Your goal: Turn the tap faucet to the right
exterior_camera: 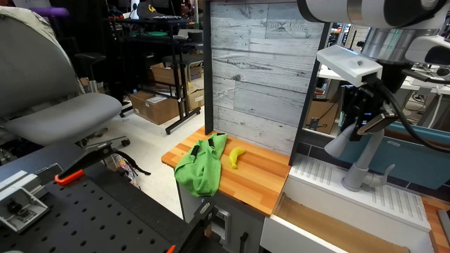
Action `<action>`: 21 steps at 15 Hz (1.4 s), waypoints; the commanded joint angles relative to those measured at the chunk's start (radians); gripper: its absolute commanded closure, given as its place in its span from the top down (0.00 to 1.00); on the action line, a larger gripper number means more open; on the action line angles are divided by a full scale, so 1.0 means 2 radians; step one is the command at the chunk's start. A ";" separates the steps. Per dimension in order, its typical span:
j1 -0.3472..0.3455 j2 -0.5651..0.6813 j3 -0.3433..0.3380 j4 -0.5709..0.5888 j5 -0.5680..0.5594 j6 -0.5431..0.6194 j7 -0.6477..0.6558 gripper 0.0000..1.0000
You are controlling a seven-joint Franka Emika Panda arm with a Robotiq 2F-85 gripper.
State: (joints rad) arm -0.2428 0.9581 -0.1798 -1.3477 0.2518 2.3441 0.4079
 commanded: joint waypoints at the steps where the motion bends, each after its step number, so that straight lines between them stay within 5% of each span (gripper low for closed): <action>1: 0.006 0.017 -0.009 0.028 -0.014 -0.005 0.013 0.03; 12: -0.020 0.026 -0.002 0.044 -0.048 -0.017 -0.096 0.06; 21: -0.072 0.059 0.020 0.124 -0.051 -0.086 -0.238 0.06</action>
State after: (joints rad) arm -0.3227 0.9992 -0.1397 -1.2356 0.1908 2.2167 0.0066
